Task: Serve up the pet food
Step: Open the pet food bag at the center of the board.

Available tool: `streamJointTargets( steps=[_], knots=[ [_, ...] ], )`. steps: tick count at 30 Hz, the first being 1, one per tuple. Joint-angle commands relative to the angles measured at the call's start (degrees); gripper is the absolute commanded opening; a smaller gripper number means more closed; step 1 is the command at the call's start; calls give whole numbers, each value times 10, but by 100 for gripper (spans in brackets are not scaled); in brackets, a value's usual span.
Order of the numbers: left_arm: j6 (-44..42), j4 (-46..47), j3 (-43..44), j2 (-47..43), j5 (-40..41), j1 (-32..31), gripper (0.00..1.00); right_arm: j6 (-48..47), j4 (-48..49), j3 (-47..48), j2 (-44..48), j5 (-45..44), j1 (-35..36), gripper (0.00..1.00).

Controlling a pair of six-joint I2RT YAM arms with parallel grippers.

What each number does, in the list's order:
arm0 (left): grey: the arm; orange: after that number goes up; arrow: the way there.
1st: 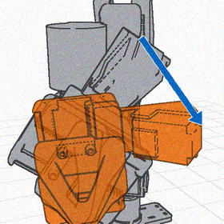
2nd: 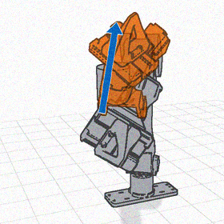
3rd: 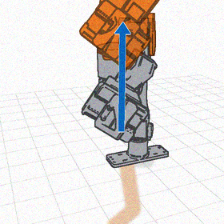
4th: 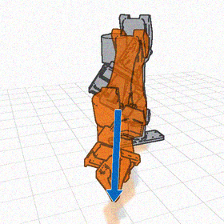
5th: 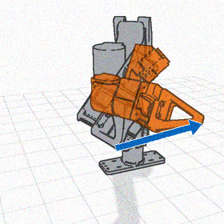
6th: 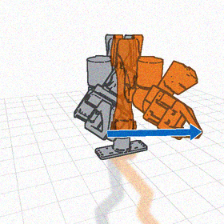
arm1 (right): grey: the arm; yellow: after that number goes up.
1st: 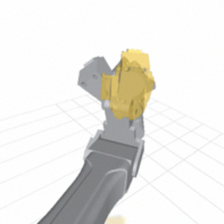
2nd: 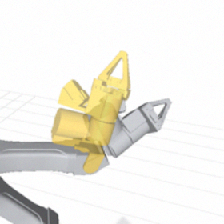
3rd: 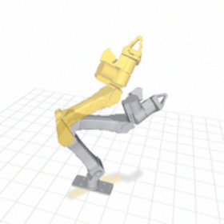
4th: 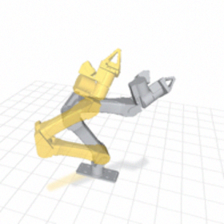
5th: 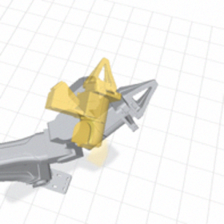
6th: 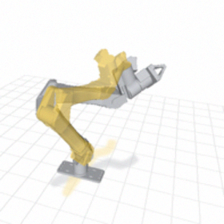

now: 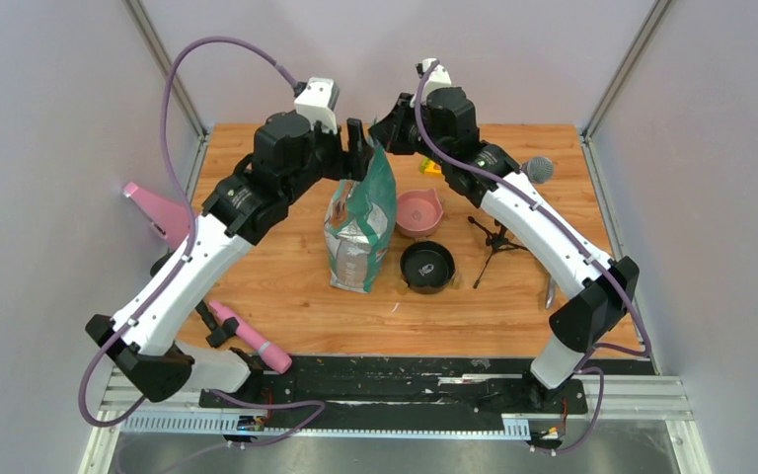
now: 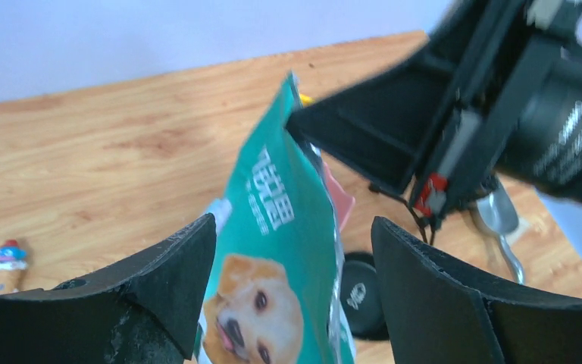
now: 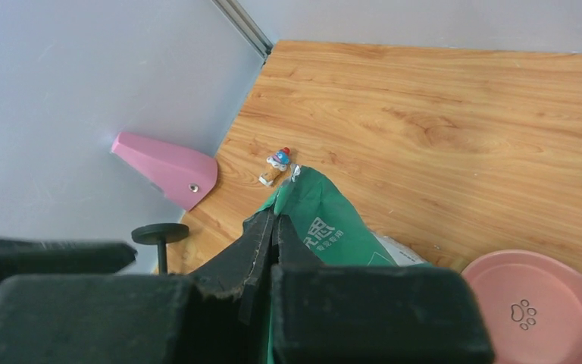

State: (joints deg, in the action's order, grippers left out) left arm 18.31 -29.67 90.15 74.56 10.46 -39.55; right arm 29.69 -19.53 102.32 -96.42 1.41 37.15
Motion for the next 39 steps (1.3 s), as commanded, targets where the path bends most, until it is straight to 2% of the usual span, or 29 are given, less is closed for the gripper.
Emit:
streamJointTargets(
  steps=[1, 4, 8, 14, 20, 24, 32, 34, 39],
  knots=[
    [-42, -18, 88, 58, 38, 21, 83, -53, -19, 5, 20, 4, -1, 0],
    [-42, -29, 121, 104, -6, 41, 82, -65, -20, 6, 20, 6, -1, 0],
    [-50, -40, 146, 135, -32, 50, 72, -71, -20, 10, 18, 8, -1, 0],
    [-45, -31, 138, 141, -49, 61, 69, -77, -20, 11, 17, 20, -2, 0],
    [17, -35, 147, 168, -94, 87, 65, -93, -19, 14, 7, 50, -2, 0],
    [67, -4, 131, 169, -130, 112, 56, -103, -15, 14, 8, 73, -2, 0],
    [73, 55, 121, 176, -234, 124, 50, -122, -9, 13, 12, 92, -2, 0],
    [67, 65, 118, 179, -283, 124, 46, -124, -7, 14, 13, 88, -2, 0],
    [52, 52, 135, 203, -342, 124, 35, -132, -4, 16, 15, 81, -3, 0]
  ],
)
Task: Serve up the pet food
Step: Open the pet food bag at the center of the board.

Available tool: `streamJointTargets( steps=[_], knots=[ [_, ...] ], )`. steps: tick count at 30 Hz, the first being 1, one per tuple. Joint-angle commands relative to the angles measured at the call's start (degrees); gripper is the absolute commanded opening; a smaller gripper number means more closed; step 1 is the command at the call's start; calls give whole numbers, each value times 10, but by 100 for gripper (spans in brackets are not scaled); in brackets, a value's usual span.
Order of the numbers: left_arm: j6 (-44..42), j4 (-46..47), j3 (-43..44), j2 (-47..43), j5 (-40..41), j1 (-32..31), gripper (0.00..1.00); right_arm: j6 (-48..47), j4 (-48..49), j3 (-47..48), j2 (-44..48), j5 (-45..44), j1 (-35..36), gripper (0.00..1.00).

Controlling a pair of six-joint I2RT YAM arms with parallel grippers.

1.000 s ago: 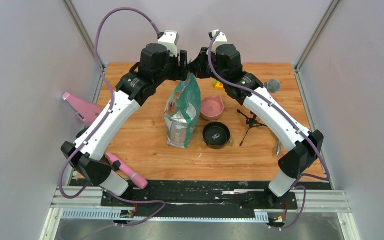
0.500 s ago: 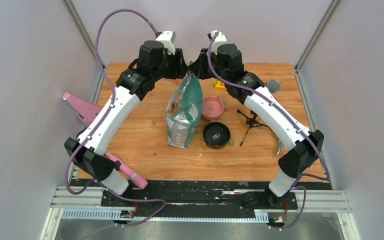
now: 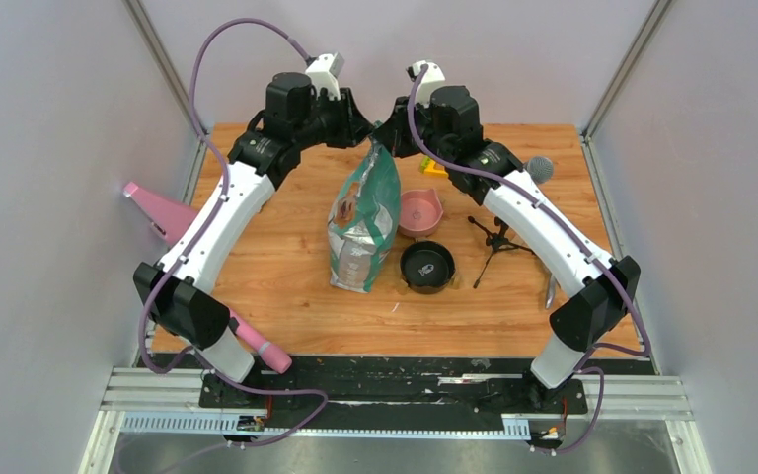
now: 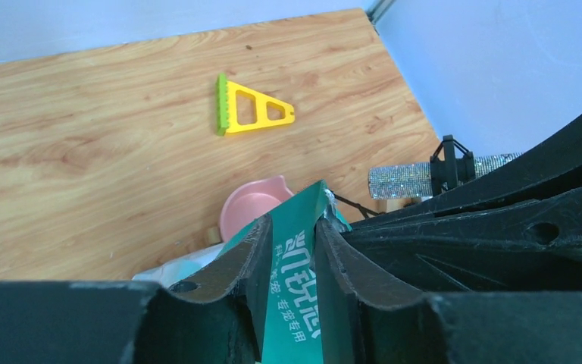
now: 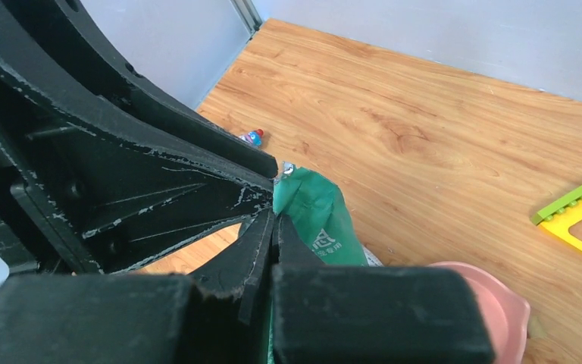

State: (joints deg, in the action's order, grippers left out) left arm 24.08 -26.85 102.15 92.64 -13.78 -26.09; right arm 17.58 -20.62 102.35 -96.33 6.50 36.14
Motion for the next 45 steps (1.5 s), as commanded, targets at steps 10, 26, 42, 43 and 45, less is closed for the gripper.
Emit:
streamJointTargets(
  steps=[10, 26, 42, 43, 45],
  knots=[
    [-81, -29, 34, 30, 26, -36, 0, -50, -23, 43, 4, -17, 9, 0],
    [-213, -55, 44, 23, 364, -132, 0, -261, -137, 136, -37, -389, 78, 0],
    [-177, -89, 86, 3, 321, -134, 27, -205, -93, 81, 10, -216, 60, 0],
    [-171, -91, 85, -1, 294, -133, 51, -200, -89, 77, 11, -204, 58, 0],
    [-153, -96, 85, -9, 267, -134, 64, -194, -82, 72, 13, -193, 56, 0]
  ],
)
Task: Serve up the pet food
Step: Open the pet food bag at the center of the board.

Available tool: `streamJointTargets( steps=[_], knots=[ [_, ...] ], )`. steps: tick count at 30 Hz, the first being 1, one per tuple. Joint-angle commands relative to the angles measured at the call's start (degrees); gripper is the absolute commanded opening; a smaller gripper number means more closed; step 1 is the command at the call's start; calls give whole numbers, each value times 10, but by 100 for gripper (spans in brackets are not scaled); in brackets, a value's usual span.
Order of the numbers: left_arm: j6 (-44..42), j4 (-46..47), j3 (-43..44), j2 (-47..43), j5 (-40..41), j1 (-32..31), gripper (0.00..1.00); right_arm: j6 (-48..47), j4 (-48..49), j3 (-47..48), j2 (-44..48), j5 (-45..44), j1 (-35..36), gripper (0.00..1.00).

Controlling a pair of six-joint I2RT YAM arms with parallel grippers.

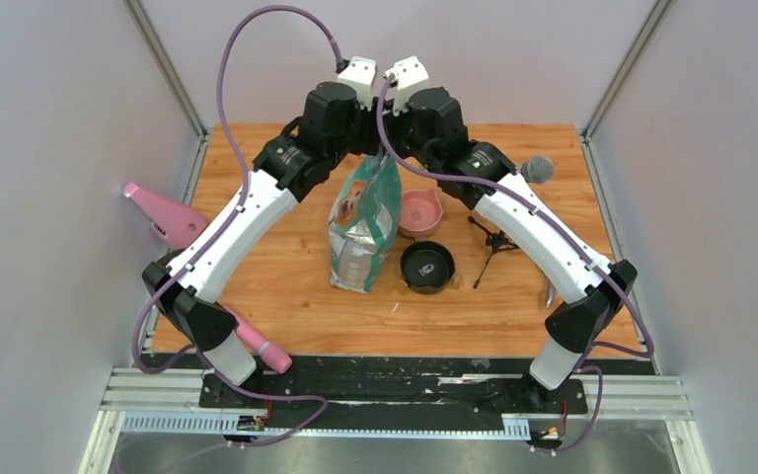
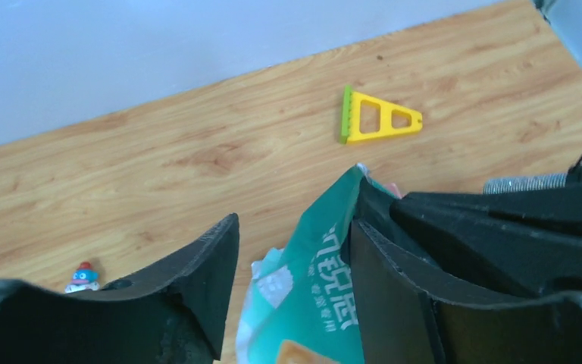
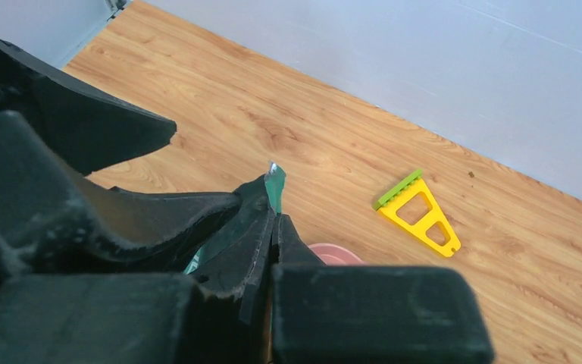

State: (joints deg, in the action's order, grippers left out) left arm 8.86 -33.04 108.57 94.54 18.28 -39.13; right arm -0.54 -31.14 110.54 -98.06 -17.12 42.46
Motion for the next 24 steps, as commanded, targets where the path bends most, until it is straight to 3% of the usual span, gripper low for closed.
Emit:
streamJointTargets(
  steps=[1, 7, 10, 16, 19, 24],
  knots=[
    [6, -35, 21, -30, -62, -3, 67, -10, 25, -11, 31, 46, -8, 0],
    [33, -63, 28, -12, -34, -3, 81, -6, 38, -15, 36, 77, -9, 0],
    [55, -75, 42, -4, -9, -2, 82, -6, 39, -17, 33, 77, -9, 0],
    [82, -33, 23, -51, 31, -2, 93, -6, 52, -26, 41, 75, -10, 0],
    [92, -1, -4, -75, 26, 1, 99, -1, 66, -40, 49, 76, -12, 0],
    [133, 14, -18, -81, -23, 26, 100, 28, 82, -59, 62, 95, -25, 0]
  ],
)
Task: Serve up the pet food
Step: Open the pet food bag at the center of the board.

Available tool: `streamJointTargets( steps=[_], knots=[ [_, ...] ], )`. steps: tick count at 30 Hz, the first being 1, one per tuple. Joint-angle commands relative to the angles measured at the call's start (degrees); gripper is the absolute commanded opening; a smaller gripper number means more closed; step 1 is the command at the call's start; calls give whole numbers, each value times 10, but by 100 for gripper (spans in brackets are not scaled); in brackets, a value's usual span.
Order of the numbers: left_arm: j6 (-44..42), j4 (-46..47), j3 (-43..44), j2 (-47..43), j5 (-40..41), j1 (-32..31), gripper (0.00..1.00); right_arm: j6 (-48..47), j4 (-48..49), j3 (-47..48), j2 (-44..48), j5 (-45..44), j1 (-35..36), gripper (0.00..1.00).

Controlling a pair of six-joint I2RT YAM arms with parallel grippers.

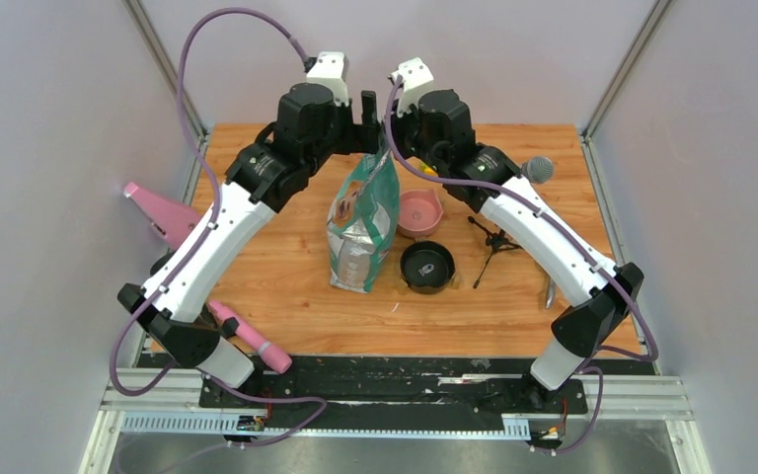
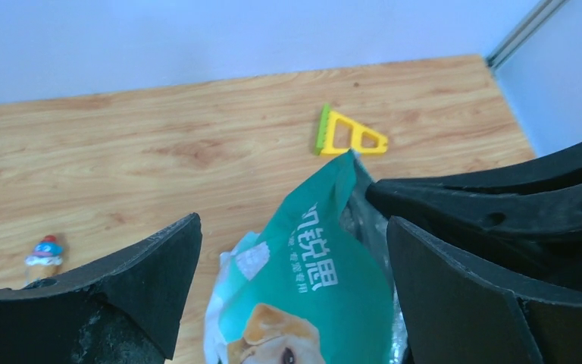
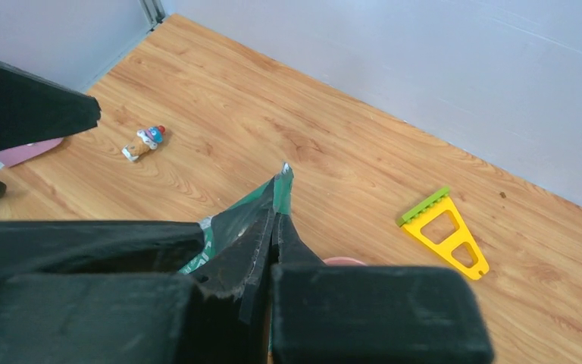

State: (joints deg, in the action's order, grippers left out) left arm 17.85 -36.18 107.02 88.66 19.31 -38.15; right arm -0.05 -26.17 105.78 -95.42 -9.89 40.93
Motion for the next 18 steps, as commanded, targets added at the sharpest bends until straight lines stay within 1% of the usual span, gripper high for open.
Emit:
streamJointTargets(
  steps=[1, 3, 6, 11, 14, 18],
  knots=[
    [49, 45, -1, -20, -56, 28, 100, 27, 34, -14, 37, 25, -11, 0],
    [56, 44, 2, -11, -89, 39, 100, 32, 36, -15, 38, 30, -15, 0],
    [53, 32, 10, 8, -116, 42, 100, 35, 40, -17, 40, 35, -18, 0],
    [54, 9, 23, 28, -132, 42, 100, 37, 44, -18, 41, 42, -19, 0],
    [57, 0, 31, 38, -156, 42, 100, 35, 44, -16, 38, 42, -19, 0],
    [60, -32, 45, 58, -136, 42, 100, 35, 47, -16, 40, 43, -20, 0]
  ],
)
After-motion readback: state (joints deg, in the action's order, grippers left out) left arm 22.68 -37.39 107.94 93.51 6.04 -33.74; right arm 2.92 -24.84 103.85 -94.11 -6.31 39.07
